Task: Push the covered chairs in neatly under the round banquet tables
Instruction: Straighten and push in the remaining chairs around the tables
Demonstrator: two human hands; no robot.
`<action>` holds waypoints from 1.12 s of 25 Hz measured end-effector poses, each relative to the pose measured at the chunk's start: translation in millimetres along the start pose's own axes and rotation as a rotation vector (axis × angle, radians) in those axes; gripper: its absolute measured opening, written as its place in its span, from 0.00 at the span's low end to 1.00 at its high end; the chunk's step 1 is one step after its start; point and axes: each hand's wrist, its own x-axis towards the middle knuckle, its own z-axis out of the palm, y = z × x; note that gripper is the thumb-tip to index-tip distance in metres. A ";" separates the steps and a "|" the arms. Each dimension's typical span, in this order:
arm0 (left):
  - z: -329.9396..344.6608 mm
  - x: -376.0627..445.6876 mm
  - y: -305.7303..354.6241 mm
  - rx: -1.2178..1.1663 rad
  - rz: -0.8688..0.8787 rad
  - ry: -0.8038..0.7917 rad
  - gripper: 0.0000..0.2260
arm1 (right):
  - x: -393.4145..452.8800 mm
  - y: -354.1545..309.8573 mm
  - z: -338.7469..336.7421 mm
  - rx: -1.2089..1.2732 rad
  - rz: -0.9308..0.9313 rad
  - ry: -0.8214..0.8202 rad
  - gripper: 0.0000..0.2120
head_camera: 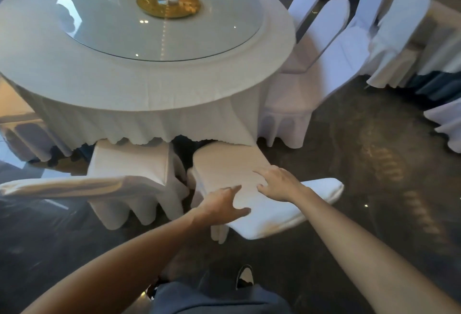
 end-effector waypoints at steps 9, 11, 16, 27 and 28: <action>86.5 32.5 83.7 0.062 -0.018 -0.162 0.39 | -73.5 118.1 10.8 0.014 0.128 -0.247 0.36; 95.4 40.1 82.5 0.074 -0.023 -0.166 0.33 | -73.3 126.2 14.8 -0.041 0.093 -0.276 0.37; 114.3 50.9 80.2 0.127 0.024 -0.155 0.21 | -67.3 143.7 22.9 -0.348 -0.061 -0.199 0.29; 30.3 47.9 -16.8 0.213 0.031 0.029 0.17 | 1.0 39.3 25.3 -0.242 0.037 -0.039 0.14; 12.5 47.3 -31.2 0.202 0.021 0.055 0.17 | 15.7 21.6 21.6 -0.222 0.046 -0.038 0.11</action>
